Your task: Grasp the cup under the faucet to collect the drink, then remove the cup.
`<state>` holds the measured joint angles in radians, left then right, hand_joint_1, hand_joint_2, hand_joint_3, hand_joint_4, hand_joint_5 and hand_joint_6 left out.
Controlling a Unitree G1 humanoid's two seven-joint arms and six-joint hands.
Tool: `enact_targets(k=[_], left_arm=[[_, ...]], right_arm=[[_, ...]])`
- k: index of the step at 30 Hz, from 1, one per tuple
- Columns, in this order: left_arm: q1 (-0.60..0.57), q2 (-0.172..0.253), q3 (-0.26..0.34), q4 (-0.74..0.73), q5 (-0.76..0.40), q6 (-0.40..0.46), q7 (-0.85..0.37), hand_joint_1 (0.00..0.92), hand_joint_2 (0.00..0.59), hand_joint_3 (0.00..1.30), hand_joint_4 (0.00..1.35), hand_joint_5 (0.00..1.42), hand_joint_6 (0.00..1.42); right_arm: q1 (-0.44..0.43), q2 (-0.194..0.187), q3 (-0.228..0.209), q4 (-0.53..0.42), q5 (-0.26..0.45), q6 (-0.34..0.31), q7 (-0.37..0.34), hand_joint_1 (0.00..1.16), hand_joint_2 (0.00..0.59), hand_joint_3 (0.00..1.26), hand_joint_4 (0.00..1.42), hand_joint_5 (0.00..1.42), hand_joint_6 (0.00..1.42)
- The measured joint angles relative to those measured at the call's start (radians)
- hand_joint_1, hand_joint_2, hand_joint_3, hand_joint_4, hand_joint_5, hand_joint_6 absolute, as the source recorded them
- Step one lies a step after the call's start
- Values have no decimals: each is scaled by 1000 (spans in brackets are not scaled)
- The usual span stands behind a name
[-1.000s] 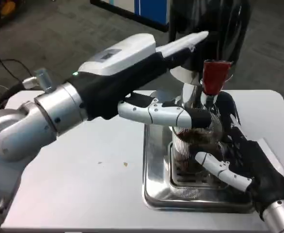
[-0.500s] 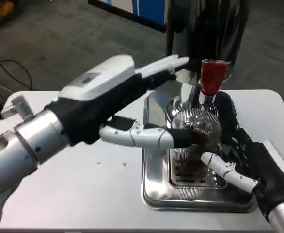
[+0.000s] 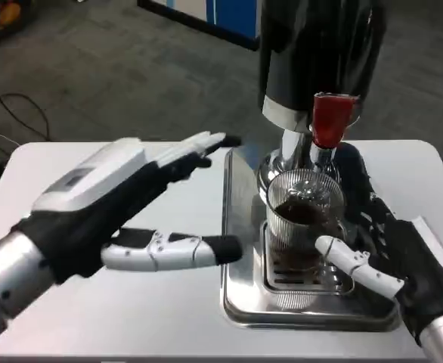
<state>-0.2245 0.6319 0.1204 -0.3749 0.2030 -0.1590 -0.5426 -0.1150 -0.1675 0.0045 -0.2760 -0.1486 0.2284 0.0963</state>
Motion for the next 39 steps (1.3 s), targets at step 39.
enact_targets(k=[39], left_arm=[[357,1,141,-88,-21,17,14,133,98,133,72,173,254]], right_arm=[[-123,102,62,192,0,-58,-72,623,202,0,0,64,0]])
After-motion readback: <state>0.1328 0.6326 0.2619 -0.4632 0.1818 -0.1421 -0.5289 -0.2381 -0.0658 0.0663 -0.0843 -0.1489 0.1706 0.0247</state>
